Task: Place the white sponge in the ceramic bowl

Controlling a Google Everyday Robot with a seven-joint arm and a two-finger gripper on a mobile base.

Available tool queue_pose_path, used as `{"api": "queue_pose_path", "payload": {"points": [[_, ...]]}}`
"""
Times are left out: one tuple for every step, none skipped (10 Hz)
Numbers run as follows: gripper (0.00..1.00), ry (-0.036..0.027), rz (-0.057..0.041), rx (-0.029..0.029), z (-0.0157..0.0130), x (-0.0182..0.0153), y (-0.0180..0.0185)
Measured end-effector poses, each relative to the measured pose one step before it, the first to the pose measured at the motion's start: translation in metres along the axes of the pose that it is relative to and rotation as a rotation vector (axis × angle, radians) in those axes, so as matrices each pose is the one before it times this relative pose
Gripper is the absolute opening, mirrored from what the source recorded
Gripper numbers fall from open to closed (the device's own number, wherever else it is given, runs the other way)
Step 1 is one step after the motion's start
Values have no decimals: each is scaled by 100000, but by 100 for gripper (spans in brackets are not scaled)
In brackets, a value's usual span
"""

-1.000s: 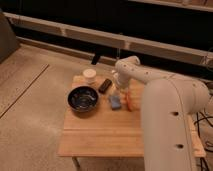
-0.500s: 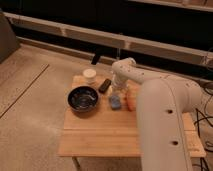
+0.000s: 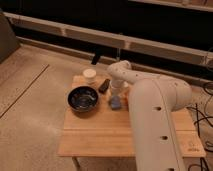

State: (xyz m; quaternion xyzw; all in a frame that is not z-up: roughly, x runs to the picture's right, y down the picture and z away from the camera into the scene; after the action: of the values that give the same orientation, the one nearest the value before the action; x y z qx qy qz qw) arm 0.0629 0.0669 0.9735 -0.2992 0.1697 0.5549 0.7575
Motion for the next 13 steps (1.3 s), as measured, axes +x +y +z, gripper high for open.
{"api": "queue_pose_path", "payload": {"points": [[37,-327,-702,-247,17,-149,-274],[27,-717,-601,32,-49,-249,-61],[15,-1043,-538,386,-129,-306,-96],[7,-877,-548,595,-276,-254,22],[1,-1676,-256,1264,-635,-331,-214],[0,-3153,76,2409,-1372,-523,-476],[0,-2549,-384,1811,-1125,-470,-225],[0,-4411,-566,2251,-2032,-808,-177],[0,-4291,-1303,1962,-1931,-826,11],[0,-3538,-1459,1308,-1631,-800,208],[0,-2848,-1697,802,-1322,-772,515],[0,-2662,-2085,501,-1225,-849,818],[0,-2836,-2980,616,-1333,-1079,1177]]}}
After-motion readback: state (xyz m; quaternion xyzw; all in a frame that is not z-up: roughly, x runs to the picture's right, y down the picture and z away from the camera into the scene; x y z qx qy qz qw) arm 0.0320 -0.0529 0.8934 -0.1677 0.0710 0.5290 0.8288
